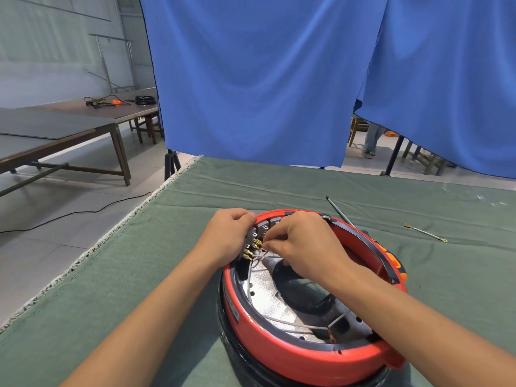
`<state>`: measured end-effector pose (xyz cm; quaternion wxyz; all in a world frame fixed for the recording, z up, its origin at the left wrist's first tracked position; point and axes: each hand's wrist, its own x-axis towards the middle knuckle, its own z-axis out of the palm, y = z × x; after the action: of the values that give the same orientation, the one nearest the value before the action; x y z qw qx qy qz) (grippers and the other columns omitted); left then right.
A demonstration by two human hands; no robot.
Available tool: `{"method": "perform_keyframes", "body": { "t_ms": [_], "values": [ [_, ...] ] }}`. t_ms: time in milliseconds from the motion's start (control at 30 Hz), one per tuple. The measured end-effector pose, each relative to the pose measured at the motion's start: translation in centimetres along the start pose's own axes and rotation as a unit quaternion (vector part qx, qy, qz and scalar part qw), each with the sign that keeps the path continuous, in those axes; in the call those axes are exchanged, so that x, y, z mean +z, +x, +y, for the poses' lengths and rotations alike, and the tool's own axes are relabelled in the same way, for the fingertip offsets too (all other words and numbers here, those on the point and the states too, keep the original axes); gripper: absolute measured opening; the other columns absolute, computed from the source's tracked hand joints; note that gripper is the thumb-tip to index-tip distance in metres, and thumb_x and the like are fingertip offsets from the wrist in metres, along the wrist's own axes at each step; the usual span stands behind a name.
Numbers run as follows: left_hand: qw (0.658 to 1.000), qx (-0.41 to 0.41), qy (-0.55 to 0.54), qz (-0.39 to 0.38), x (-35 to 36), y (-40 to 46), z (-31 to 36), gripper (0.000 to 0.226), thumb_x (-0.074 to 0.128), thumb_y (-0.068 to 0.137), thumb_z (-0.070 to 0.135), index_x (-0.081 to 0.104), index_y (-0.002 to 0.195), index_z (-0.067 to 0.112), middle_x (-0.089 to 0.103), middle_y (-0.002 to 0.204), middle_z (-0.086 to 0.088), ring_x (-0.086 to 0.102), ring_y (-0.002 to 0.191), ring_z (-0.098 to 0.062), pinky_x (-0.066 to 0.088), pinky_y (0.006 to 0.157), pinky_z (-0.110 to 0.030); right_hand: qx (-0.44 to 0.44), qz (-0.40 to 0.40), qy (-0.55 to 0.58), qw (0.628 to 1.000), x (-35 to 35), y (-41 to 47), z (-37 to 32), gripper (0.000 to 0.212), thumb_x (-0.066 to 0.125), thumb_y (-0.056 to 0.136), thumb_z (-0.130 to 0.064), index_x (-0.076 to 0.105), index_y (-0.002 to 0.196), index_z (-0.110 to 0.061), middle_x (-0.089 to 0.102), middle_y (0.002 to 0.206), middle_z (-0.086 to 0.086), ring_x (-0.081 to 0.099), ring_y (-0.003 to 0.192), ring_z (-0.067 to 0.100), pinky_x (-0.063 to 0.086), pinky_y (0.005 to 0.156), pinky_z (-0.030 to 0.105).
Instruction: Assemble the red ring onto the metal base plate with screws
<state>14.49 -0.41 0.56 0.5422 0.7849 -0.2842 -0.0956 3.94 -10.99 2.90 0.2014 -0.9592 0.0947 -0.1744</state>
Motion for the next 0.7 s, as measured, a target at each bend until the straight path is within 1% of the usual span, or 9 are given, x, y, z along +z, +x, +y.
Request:
{"method": "perform_keyframes", "body": {
  "t_ms": [133,267,300,400,433,467,533,600,700],
  "values": [
    [1.0,-0.003,-0.01,-0.004,0.04,0.07,-0.04,0.029,0.051,0.097,0.018,0.069,0.089,-0.003,0.062,0.076,-0.012,0.053,0.073,-0.018,0.044,0.074,-0.034,-0.005,-0.006,-0.013,1.0,0.08,0.03,-0.18,0.011,0.068,0.083,-0.025,0.078,0.086,-0.023,0.072,0.079,-0.003,0.062,0.076,0.016,0.048,0.069,0.03],
    [1.0,-0.002,-0.004,-0.002,0.04,0.06,-0.02,0.026,0.052,0.096,0.018,0.07,0.086,0.002,0.061,0.071,-0.004,0.053,0.073,-0.016,0.041,0.074,-0.03,-0.005,-0.009,-0.018,1.0,0.08,0.09,-0.21,0.012,0.066,0.083,-0.024,0.078,0.086,-0.024,0.071,0.077,-0.002,0.061,0.076,0.017,0.049,0.069,0.031],
    [1.0,0.001,0.001,-0.002,0.05,0.06,-0.04,0.027,0.052,0.096,0.018,0.07,0.085,0.002,0.062,0.071,-0.007,0.052,0.073,-0.016,0.042,0.073,-0.032,-0.007,-0.009,-0.021,1.0,0.07,0.09,-0.19,0.012,0.066,0.084,-0.024,0.078,0.086,-0.024,0.071,0.078,-0.002,0.061,0.077,0.017,0.048,0.069,0.031],
    [1.0,0.007,0.011,0.0,0.07,0.17,-0.27,0.032,0.051,0.097,0.021,0.067,0.085,-0.005,0.063,0.081,-0.026,0.051,0.073,-0.018,0.047,0.078,-0.042,-0.012,-0.011,-0.028,0.999,0.15,0.15,-0.16,0.013,0.065,0.084,-0.025,0.077,0.085,-0.024,0.071,0.079,-0.001,0.06,0.079,0.018,0.047,0.069,0.031],
    [1.0,0.006,0.016,0.001,0.08,0.18,-0.34,0.035,0.051,0.096,0.022,0.065,0.082,-0.007,0.06,0.077,-0.026,0.049,0.072,-0.017,0.046,0.076,-0.042,-0.013,-0.011,-0.03,0.999,0.18,0.15,-0.17,0.013,0.064,0.084,-0.026,0.077,0.085,-0.023,0.071,0.08,0.0,0.059,0.08,0.018,0.047,0.069,0.032],
    [1.0,0.005,0.02,0.002,0.09,0.17,-0.39,0.039,0.052,0.096,0.024,0.062,0.076,-0.008,0.054,0.07,-0.021,0.046,0.068,-0.017,0.043,0.069,-0.041,-0.015,-0.01,-0.035,0.999,0.24,0.17,-0.18,0.013,0.064,0.085,-0.025,0.077,0.085,-0.022,0.07,0.08,0.0,0.059,0.08,0.019,0.047,0.069,0.032],
    [1.0,0.004,0.02,0.008,0.13,0.11,-0.43,0.041,0.053,0.095,0.025,0.053,0.062,0.001,0.042,0.06,-0.011,0.038,0.061,-0.017,0.032,0.061,-0.034,-0.023,-0.004,-0.049,0.999,0.37,0.2,-0.16,0.014,0.063,0.085,-0.025,0.076,0.085,-0.021,0.069,0.08,0.002,0.058,0.08,0.021,0.047,0.069,0.034],
    [1.0,0.003,0.017,0.013,0.19,0.05,-0.41,0.04,0.053,0.095,0.024,0.047,0.058,0.01,0.037,0.056,-0.008,0.034,0.057,-0.017,0.027,0.06,-0.031,-0.028,0.003,-0.049,0.998,0.47,0.22,-0.2,0.014,0.062,0.085,-0.023,0.076,0.085,-0.021,0.068,0.079,0.003,0.058,0.079,0.023,0.047,0.068,0.035],
    [0.999,0.008,0.027,0.018,0.2,-0.03,-0.33,0.039,0.053,0.095,0.023,0.047,0.059,0.012,0.036,0.057,-0.007,0.033,0.058,-0.017,0.026,0.06,-0.031,-0.029,0.006,-0.039,0.999,0.6,0.32,-0.32,0.014,0.062,0.085,-0.021,0.076,0.085,-0.02,0.069,0.08,0.004,0.058,0.079,0.024,0.047,0.069,0.035]
  ]
}}
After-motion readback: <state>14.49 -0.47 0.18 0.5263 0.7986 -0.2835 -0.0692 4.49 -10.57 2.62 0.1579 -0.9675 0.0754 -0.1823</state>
